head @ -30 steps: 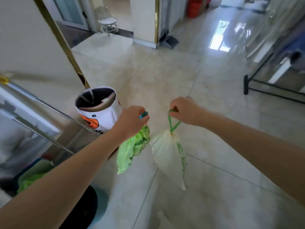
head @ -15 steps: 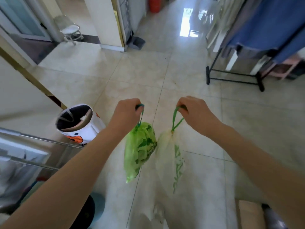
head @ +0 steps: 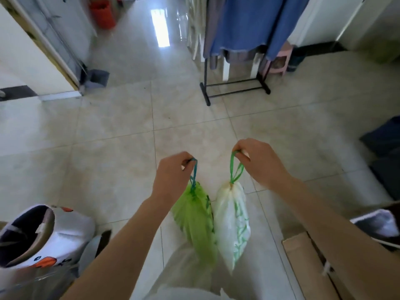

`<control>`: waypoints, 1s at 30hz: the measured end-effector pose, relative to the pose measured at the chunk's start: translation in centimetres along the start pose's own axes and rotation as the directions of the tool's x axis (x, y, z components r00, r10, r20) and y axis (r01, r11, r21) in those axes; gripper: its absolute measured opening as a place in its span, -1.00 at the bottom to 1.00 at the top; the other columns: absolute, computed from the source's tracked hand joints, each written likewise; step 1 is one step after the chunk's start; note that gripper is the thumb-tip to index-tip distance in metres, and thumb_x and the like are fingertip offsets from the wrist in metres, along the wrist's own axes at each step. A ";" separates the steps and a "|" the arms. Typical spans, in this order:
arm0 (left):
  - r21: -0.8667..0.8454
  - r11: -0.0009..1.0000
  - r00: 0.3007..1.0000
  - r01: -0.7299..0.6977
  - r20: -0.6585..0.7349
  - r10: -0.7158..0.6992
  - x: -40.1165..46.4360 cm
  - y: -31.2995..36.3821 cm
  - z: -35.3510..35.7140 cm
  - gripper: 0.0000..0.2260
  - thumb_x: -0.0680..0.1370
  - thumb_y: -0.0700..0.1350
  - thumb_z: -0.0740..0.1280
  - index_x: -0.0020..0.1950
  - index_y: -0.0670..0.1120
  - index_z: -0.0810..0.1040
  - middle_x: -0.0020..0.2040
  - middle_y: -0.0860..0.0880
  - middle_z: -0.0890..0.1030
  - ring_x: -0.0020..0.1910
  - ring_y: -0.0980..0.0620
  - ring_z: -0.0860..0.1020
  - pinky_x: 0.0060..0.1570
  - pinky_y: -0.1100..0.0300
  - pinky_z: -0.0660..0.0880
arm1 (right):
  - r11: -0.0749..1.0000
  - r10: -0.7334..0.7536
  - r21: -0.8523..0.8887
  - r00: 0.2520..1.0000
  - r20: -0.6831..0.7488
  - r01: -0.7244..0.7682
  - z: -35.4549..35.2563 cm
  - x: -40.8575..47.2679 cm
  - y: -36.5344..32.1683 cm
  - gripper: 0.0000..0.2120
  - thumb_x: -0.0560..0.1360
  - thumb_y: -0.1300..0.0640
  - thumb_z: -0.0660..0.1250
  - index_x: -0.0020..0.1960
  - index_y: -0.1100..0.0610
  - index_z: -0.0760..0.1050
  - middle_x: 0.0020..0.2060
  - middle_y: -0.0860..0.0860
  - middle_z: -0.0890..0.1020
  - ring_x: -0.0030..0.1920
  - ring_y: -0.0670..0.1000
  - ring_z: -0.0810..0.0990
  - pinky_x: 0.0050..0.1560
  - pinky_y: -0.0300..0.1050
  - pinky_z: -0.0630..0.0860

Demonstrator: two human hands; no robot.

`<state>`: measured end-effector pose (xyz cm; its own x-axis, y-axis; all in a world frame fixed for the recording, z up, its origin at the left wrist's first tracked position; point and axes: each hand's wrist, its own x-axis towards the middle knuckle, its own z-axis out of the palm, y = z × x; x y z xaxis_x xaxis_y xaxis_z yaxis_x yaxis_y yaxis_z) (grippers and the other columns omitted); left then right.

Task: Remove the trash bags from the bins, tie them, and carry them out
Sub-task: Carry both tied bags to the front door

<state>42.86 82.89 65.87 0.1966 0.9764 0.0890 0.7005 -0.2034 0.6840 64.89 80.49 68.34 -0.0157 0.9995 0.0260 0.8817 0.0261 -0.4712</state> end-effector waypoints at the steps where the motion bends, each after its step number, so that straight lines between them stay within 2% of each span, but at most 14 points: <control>1: 0.009 0.999 0.999 -0.033 0.025 0.033 1.7 0.5 1.0 -0.92 0.52 -0.14 0.36 -0.12 -0.09 0.65 -0.24 0.00 0.65 -0.20 0.05 0.58 -0.21 0.33 0.46 | 0.999 0.034 -0.020 0.999 -0.001 -0.034 -0.8 0.9 1.3 -0.88 0.56 0.16 0.23 -0.01 0.11 0.55 -0.13 0.02 0.59 -0.11 0.06 0.56 -0.08 -0.01 0.50; 3: 0.016 0.995 0.992 -0.102 0.076 0.100 5.5 1.7 3.0 -0.91 0.52 -0.12 0.35 -0.13 -0.06 0.65 -0.25 0.02 0.66 -0.19 0.03 0.57 -0.16 0.20 0.48 | 0.992 0.109 -0.058 0.994 -0.019 -0.110 -2.3 2.7 3.9 -0.88 0.54 0.14 0.26 -0.02 0.10 0.57 -0.11 0.05 0.62 -0.07 0.11 0.58 -0.06 0.01 0.50; 6: -0.009 0.981 0.971 -0.192 0.140 0.191 11.0 3.7 5.8 -0.90 0.50 -0.11 0.35 -0.16 -0.07 0.64 -0.30 0.02 0.65 -0.24 -0.01 0.56 -0.17 0.11 0.50 | 0.964 0.245 -0.087 0.967 -0.063 -0.250 -4.6 5.5 8.1 -0.89 0.50 0.10 0.30 -0.04 0.05 0.58 -0.05 0.07 0.65 0.01 0.14 0.59 -0.02 0.03 0.51; 10: -0.062 0.969 0.943 -0.240 0.221 0.247 17.7 7.1 10.2 -0.92 0.47 -0.12 0.39 -0.18 -0.10 0.65 -0.32 -0.02 0.66 -0.32 0.01 0.59 -0.28 0.18 0.49 | 0.940 0.331 -0.076 0.943 -0.043 -0.334 -7.5 9.4 13.9 -0.85 0.47 0.03 0.29 -0.04 0.03 0.58 -0.07 0.09 0.65 0.01 0.19 0.60 0.02 0.13 0.53; 13: -0.070 0.957 0.921 -0.281 0.259 0.290 22.7 10.0 13.9 -0.93 0.46 -0.12 0.41 -0.21 -0.09 0.63 -0.34 -0.03 0.66 -0.33 0.00 0.61 -0.29 0.19 0.48 | 0.917 0.395 -0.025 0.915 -0.081 -0.398 -10.0 12.3 18.2 -0.85 0.47 0.02 0.29 -0.06 0.04 0.59 -0.11 0.08 0.64 -0.04 0.17 0.60 -0.01 0.08 0.53; 16: -0.075 0.945 0.900 -0.317 0.290 0.325 27.7 13.4 17.7 -0.91 0.47 -0.10 0.40 -0.19 -0.10 0.64 -0.31 -0.04 0.69 -0.30 0.00 0.64 -0.22 0.14 0.55 | 0.904 0.425 0.005 0.895 -0.133 -0.428 -12.5 15.3 22.1 -0.85 0.50 0.18 0.30 -0.01 0.18 0.60 -0.08 0.15 0.65 -0.04 0.18 0.60 -0.01 -0.03 0.47; 20: -0.066 0.934 0.886 -0.352 0.297 0.356 34.4 18.1 23.3 -0.90 0.48 -0.08 0.39 -0.15 -0.09 0.65 -0.26 -0.04 0.70 -0.24 -0.02 0.64 -0.18 0.08 0.56 | 0.897 0.441 0.076 0.885 -0.147 -0.435 -16.6 19.7 27.7 -0.84 0.50 0.30 0.24 -0.01 0.28 0.59 -0.10 0.23 0.64 -0.12 0.22 0.62 -0.02 0.03 0.53; 23: -0.078 0.928 0.883 -0.364 0.288 0.370 39.3 21.8 27.1 -0.91 0.49 -0.10 0.39 -0.14 -0.11 0.65 -0.26 -0.05 0.70 -0.26 0.01 0.64 -0.20 0.08 0.57 | 0.919 0.393 0.085 0.902 -0.178 -0.384 -19.7 22.8 32.9 -0.84 0.49 0.32 0.24 -0.04 0.27 0.59 -0.14 0.22 0.65 -0.15 0.20 0.64 -0.04 0.04 0.56; 25: -0.092 0.926 0.886 -0.366 0.270 0.376 42.4 24.7 29.3 -0.92 0.49 -0.14 0.39 -0.14 -0.14 0.65 -0.25 -0.06 0.69 -0.29 0.05 0.61 -0.22 0.15 0.55 | 0.926 0.377 0.078 0.907 -0.189 -0.369 -22.0 24.8 36.4 -0.85 0.49 0.31 0.25 -0.05 0.27 0.60 -0.13 0.21 0.66 -0.14 0.21 0.65 -0.02 0.06 0.56; 27: -0.106 0.926 0.891 -0.363 0.252 0.378 45.4 27.3 31.6 -0.91 0.50 -0.15 0.39 -0.12 -0.16 0.65 -0.24 -0.06 0.69 -0.29 0.06 0.60 -0.23 0.24 0.49 | 0.928 0.374 0.076 0.906 -0.198 -0.366 -24.0 26.9 39.9 -0.85 0.49 0.30 0.26 -0.05 0.26 0.60 -0.12 0.21 0.66 -0.14 0.21 0.65 -0.01 0.08 0.56; 30: -0.123 0.919 0.884 -0.375 0.251 0.394 49.7 31.1 35.2 -0.89 0.51 -0.16 0.38 -0.07 -0.18 0.66 -0.20 -0.07 0.69 -0.25 0.04 0.63 -0.19 0.23 0.53 | 0.913 0.408 0.100 0.883 -0.234 -0.395 -26.8 29.7 45.5 -0.85 0.49 0.29 0.25 -0.09 0.23 0.60 -0.15 0.16 0.66 -0.18 0.16 0.66 -0.04 0.05 0.58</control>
<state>98.61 122.52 66.08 0.6220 0.7650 0.1670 0.4856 -0.5442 0.6841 117.16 110.96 71.35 0.4560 0.8892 0.0375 0.7643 -0.3697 -0.5283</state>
